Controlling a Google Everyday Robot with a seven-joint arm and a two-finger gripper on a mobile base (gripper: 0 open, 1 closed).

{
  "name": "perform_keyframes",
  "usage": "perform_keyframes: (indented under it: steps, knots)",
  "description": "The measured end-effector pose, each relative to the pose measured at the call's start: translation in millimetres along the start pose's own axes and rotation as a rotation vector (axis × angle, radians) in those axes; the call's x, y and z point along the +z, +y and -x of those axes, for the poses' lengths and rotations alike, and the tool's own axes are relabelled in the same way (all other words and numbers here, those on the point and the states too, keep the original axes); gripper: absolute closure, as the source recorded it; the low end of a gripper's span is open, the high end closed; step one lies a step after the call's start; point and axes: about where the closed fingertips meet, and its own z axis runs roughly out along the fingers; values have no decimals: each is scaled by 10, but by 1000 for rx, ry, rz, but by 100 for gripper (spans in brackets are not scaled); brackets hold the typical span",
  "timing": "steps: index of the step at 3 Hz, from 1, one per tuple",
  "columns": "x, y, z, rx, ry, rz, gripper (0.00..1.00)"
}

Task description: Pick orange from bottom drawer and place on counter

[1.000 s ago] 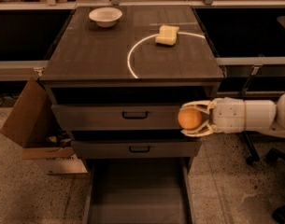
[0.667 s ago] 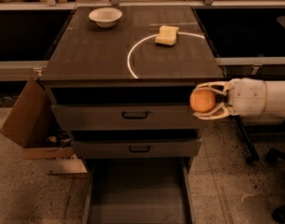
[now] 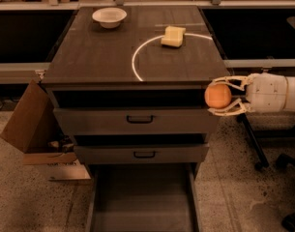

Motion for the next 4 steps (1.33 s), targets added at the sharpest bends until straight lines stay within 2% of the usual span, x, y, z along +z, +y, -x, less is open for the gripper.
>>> perform_keyframes:
  steps: [1,2,3,4]
  knots:
    - [59,-318,6,8,-14,0,100]
    - [146,-748,39,20,6,33,100]
    - [303,-1046,-57,66,45,78,100]
    - [512,-1187,-245,106,108,92,100]
